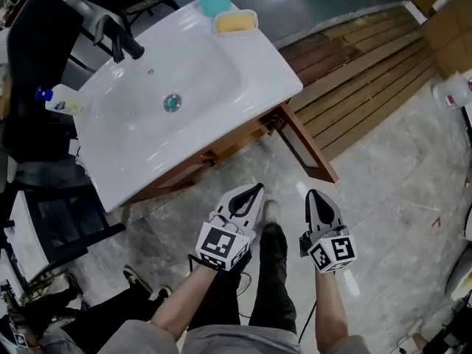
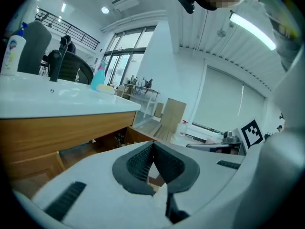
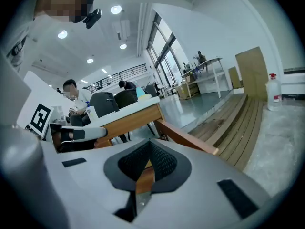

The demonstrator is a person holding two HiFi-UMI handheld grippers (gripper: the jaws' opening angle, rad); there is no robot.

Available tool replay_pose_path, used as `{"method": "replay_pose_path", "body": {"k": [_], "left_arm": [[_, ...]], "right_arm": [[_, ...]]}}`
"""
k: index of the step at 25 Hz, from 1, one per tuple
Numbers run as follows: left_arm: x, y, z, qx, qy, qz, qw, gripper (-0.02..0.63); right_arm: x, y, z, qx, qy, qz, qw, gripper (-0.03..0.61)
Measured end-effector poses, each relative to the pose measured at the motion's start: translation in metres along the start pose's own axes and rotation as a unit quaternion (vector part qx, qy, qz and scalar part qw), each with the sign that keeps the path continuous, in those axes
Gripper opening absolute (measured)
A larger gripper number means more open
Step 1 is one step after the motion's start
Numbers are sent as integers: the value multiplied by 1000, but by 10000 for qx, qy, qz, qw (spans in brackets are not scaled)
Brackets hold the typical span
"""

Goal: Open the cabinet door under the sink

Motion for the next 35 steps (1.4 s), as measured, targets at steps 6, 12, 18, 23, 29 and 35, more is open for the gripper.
{"method": "replay_pose_path", "body": {"k": [6,12,18,23,29,35], "left_arm": [[58,26,10,106,-142,282,9994,8],[115,54,25,211,-316,572,9976,8],[166,89,38,388,-446,805,9950,8],[205,114,49,526,-722,1086,9901,8],[249,143,58,736,-1061,1439,9811,8],[280,160,74,822,-1214,1672,9750,8]], "right_arm": [[64,10,-33,239,242,237,9991,9],[125,22,-70,532,535,503,9959,9],[173,37,-107,805,662,770,9916,9],[210,48,-135,1056,772,1022,9861,9],[249,61,-165,1330,959,1325,9775,9],[279,68,-183,1536,1074,1646,9684,9]]}}
Point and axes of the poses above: the fingertips, and each gripper's own axes: y backward along the fingers, z to its right, x out of its top, the point moved 10 cm from there along y, backward along the fingers, and after that the axes turned 5 degrees about -z, right-handed, at the moved point
